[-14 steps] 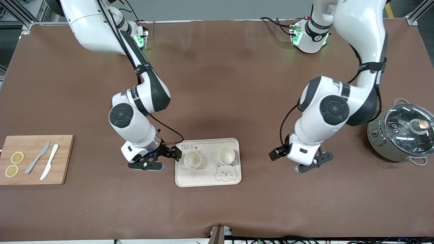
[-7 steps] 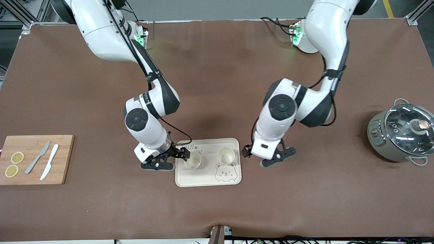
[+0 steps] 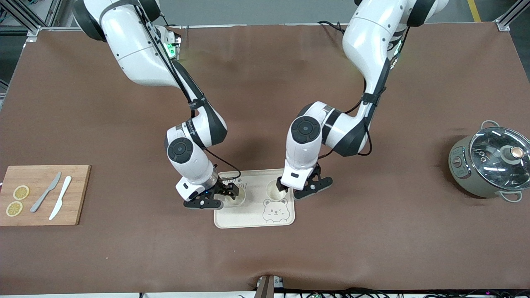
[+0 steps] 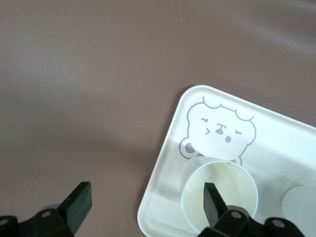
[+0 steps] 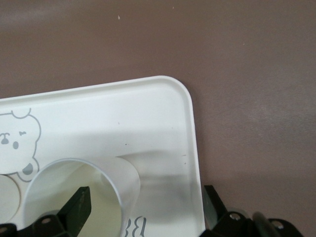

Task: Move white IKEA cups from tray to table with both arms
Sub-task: 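Close the right gripper and the left gripper on the cup rims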

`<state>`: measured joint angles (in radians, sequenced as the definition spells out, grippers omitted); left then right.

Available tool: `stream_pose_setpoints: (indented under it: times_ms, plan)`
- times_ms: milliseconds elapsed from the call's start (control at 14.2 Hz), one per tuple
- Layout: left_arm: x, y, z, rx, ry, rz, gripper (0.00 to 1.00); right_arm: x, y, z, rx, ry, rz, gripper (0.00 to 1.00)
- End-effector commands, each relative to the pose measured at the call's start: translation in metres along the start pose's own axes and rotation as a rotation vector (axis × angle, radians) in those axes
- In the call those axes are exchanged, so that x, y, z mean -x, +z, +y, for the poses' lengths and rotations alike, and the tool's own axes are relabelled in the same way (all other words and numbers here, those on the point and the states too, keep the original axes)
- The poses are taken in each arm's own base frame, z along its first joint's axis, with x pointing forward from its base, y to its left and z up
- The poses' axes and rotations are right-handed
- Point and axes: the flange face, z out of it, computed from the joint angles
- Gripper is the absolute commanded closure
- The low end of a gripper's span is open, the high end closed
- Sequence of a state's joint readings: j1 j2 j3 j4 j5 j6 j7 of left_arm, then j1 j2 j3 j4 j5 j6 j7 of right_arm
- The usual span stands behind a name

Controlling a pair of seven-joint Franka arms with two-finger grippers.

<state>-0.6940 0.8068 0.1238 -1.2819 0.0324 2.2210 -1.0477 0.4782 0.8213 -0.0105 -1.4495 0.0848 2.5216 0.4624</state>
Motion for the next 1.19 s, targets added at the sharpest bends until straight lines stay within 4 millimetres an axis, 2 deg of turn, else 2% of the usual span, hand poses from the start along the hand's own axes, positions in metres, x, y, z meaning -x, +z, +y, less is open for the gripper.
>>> stream_pose_setpoints:
  times_ms: [0,211,561,632,702,772,842,912,982,1123]
  plan:
    - [0.004,0.01,0.014,0.005,-0.014,0.043,0.0,-0.001,0.016,-0.003,-0.002,0.006,0.026,0.0]
    - [0.006,0.012,0.017,0.022,-0.026,0.049,0.0,0.0,0.017,-0.004,-0.001,0.001,0.023,0.0]
    - [0.021,0.033,0.025,0.038,-0.02,0.057,0.0,0.001,0.017,-0.004,-0.004,0.003,0.021,0.0]
    - [0.025,0.038,0.026,0.033,-0.021,0.055,0.0,0.001,0.016,-0.005,-0.004,0.003,0.021,0.05]
    - [0.027,0.041,0.027,0.04,-0.035,0.055,0.0,0.001,0.016,-0.005,-0.005,0.005,0.021,0.22]
    - [0.028,0.045,0.028,0.05,-0.048,0.059,0.0,0.0,0.015,-0.005,-0.005,0.006,0.021,0.35]
    - [0.029,0.049,0.028,0.051,-0.061,0.059,0.14,0.0,0.015,-0.005,-0.005,0.006,0.021,0.47]
    - [0.028,0.048,0.028,0.056,-0.065,0.062,0.35,0.0,0.014,-0.005,-0.006,0.007,0.02,0.63]
    - [0.028,0.047,0.028,0.058,-0.065,0.062,0.55,0.001,0.014,-0.006,-0.006,0.006,0.019,0.75]
    - [0.028,0.047,0.028,0.057,-0.064,0.063,0.79,0.001,0.014,-0.006,-0.006,0.007,0.019,0.9]
